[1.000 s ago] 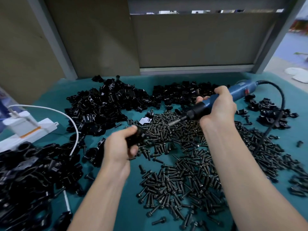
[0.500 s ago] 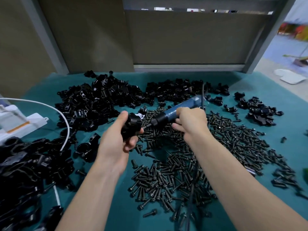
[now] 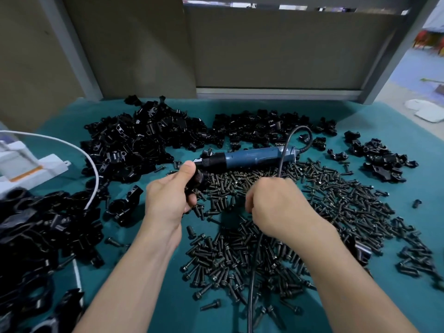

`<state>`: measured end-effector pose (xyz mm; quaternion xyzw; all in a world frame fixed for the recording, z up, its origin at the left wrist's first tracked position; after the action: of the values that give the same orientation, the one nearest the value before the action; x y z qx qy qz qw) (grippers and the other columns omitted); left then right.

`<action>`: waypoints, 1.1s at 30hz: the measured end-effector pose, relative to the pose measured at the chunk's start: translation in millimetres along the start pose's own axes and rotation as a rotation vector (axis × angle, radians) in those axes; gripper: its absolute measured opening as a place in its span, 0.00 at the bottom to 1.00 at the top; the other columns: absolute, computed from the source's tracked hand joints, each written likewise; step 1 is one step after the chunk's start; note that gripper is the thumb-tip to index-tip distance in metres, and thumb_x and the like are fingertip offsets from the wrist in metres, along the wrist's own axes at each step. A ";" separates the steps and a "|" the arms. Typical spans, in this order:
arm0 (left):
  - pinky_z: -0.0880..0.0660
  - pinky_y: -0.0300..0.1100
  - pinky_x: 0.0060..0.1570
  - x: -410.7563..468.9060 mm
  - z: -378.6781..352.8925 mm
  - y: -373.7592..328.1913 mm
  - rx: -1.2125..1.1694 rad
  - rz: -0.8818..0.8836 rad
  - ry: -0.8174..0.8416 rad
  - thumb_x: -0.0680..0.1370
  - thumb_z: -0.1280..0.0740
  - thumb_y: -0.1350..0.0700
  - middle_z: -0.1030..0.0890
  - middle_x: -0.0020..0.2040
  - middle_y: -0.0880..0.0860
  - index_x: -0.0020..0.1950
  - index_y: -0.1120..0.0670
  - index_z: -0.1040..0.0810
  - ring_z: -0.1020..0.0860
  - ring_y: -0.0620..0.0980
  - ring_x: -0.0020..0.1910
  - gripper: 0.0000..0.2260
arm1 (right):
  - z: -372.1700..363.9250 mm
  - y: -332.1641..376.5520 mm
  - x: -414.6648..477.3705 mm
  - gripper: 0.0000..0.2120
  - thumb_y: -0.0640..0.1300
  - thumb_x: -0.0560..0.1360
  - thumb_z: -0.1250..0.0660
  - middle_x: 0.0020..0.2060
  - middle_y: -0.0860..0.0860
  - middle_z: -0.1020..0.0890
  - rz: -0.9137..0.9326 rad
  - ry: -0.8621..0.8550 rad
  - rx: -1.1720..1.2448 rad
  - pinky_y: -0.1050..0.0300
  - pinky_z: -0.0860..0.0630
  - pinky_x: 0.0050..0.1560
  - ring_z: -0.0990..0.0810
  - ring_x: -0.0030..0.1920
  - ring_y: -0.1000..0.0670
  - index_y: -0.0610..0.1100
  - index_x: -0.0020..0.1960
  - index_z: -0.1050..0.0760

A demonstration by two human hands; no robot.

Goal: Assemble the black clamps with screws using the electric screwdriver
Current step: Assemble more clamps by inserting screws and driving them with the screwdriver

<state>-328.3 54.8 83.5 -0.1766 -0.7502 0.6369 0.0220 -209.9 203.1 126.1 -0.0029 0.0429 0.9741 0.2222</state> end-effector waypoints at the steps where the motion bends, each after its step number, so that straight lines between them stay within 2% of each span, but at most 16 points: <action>1: 0.35 0.34 0.22 0.1 -0.3 0.9 -0.005 0.003 -0.008 0.80 0.27 0.47 0.15 0.37 0.48 0.40 0.54 0.15 0.30 0.45 0.24 0.14 | 0.2 -3.3 0.0 0.08 0.43 0.77 0.33 0.38 0.52 0.20 -0.002 -0.039 -0.019 0.49 0.25 0.56 0.20 0.42 0.45 0.48 0.39 0.21; 3: 0.35 0.34 0.22 1.1 -0.4 1.6 -0.013 0.010 -0.025 0.80 0.26 0.47 0.15 0.37 0.48 0.40 0.55 0.15 0.30 0.44 0.24 0.14 | -2.0 -9.8 -2.7 0.12 0.51 0.79 0.32 0.39 0.51 0.21 -0.023 -0.052 -0.002 0.49 0.29 0.57 0.22 0.44 0.44 0.47 0.38 0.23; 5: 0.35 0.34 0.22 2.1 0.1 1.3 -0.017 0.009 -0.035 0.80 0.26 0.47 0.15 0.36 0.48 0.41 0.55 0.15 0.30 0.44 0.24 0.14 | -4.6 -11.7 -7.0 0.14 0.57 0.79 0.31 0.43 0.52 0.19 -0.016 -0.016 0.047 0.48 0.31 0.60 0.21 0.47 0.45 0.48 0.41 0.19; 8: 0.35 0.33 0.22 2.7 0.2 2.7 -0.001 0.007 -0.030 0.79 0.26 0.47 0.16 0.36 0.48 0.41 0.55 0.15 0.29 0.44 0.24 0.13 | -7.4 -3.9 -13.2 0.16 0.62 0.76 0.30 0.41 0.55 0.20 0.019 -0.022 0.123 0.50 0.31 0.61 0.22 0.45 0.49 0.51 0.42 0.18; 10: 0.34 0.33 0.23 2.2 -1.2 3.8 0.017 0.002 -0.021 0.79 0.26 0.46 0.17 0.35 0.47 0.42 0.54 0.14 0.29 0.44 0.24 0.13 | -11.9 4.4 -14.8 0.15 0.60 0.77 0.30 0.41 0.54 0.19 0.035 -0.042 0.137 0.49 0.31 0.64 0.21 0.44 0.49 0.49 0.42 0.18; 12: 0.34 0.33 0.23 2.1 -3.7 4.3 0.030 -0.006 -0.014 0.80 0.26 0.47 0.17 0.35 0.47 0.44 0.54 0.14 0.29 0.44 0.25 0.12 | -16.4 8.8 -12.8 0.12 0.54 0.79 0.31 0.43 0.52 0.17 0.026 -0.047 0.177 0.48 0.29 0.67 0.19 0.43 0.47 0.47 0.42 0.18; 17: 0.34 0.33 0.23 -0.2 -8.3 3.8 0.025 -0.013 0.009 0.80 0.27 0.48 0.17 0.34 0.46 0.46 0.55 0.14 0.29 0.43 0.24 0.11 | -25.9 11.0 -12.0 0.08 0.48 0.81 0.33 0.47 0.51 0.21 0.052 0.019 0.215 0.47 0.31 0.67 0.22 0.43 0.47 0.47 0.44 0.21; 19: 0.33 0.33 0.24 -2.1 -10.5 4.5 0.028 -0.012 0.040 0.80 0.27 0.48 0.17 0.34 0.46 0.48 0.55 0.14 0.28 0.43 0.25 0.11 | -28.7 10.5 -13.7 0.07 0.44 0.81 0.34 0.47 0.53 0.22 0.058 -0.030 0.240 0.49 0.28 0.61 0.23 0.41 0.50 0.50 0.44 0.24; 22: 0.31 0.33 0.25 -4.2 -14.5 6.8 0.070 0.003 0.095 0.80 0.28 0.47 0.15 0.36 0.46 0.51 0.55 0.14 0.26 0.44 0.27 0.12 | -25.3 -2.1 -8.3 0.10 0.46 0.83 0.37 0.37 0.55 0.19 -0.069 -0.174 0.494 0.54 0.24 0.35 0.22 0.31 0.53 0.55 0.44 0.28; 24: 0.31 0.34 0.25 -6.2 -16.8 9.3 0.088 0.030 0.136 0.80 0.28 0.47 0.15 0.36 0.47 0.49 0.55 0.13 0.25 0.45 0.28 0.11 | -21.7 -10.4 -5.9 0.09 0.47 0.83 0.38 0.33 0.53 0.17 -0.105 -0.276 0.761 0.58 0.27 0.27 0.24 0.25 0.54 0.55 0.44 0.26; 27: 0.34 0.35 0.22 -10.1 -19.0 11.9 0.086 0.077 0.184 0.80 0.28 0.48 0.16 0.36 0.48 0.38 0.53 0.13 0.26 0.46 0.27 0.14 | -18.7 -12.3 -6.2 0.08 0.42 0.79 0.30 0.31 0.48 0.16 -0.058 -0.287 1.133 0.59 0.28 0.29 0.21 0.27 0.48 0.50 0.42 0.20; 29: 0.35 0.35 0.22 -10.3 -19.3 12.7 0.061 0.091 0.223 0.80 0.28 0.48 0.16 0.37 0.49 0.36 0.52 0.13 0.26 0.46 0.26 0.15 | -17.9 -11.1 -7.2 0.07 0.35 0.76 0.26 0.32 0.44 0.15 -0.005 -0.266 1.343 0.58 0.25 0.32 0.18 0.30 0.46 0.46 0.41 0.16; 31: 0.30 0.36 0.24 -10.5 -21.0 12.6 0.011 0.100 0.290 0.76 0.26 0.48 0.16 0.39 0.51 0.43 0.54 0.11 0.24 0.46 0.29 0.10 | -18.0 -11.0 -6.5 0.08 0.31 0.74 0.26 0.34 0.41 0.15 0.018 -0.237 1.466 0.60 0.23 0.33 0.16 0.33 0.47 0.42 0.42 0.15; 33: 0.25 0.36 0.29 -11.5 -23.7 11.6 -0.035 0.111 0.369 0.70 0.25 0.49 0.15 0.44 0.53 0.53 0.56 0.13 0.22 0.45 0.32 0.16 | -19.8 -10.9 -5.0 0.08 0.29 0.76 0.28 0.36 0.40 0.14 0.017 -0.206 1.532 0.61 0.22 0.34 0.15 0.35 0.47 0.40 0.45 0.15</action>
<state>-308.7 75.4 79.0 -0.3317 -0.7336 0.5806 0.1211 -200.9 209.0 105.6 0.2427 0.6842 0.6695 0.1575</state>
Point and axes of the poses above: each hand's wrist, its own x-axis towards the middle knuckle, its own z-axis out of the back of the hand, y = z × x, the point moved 4 cm from there along x, towards the middle knuckle
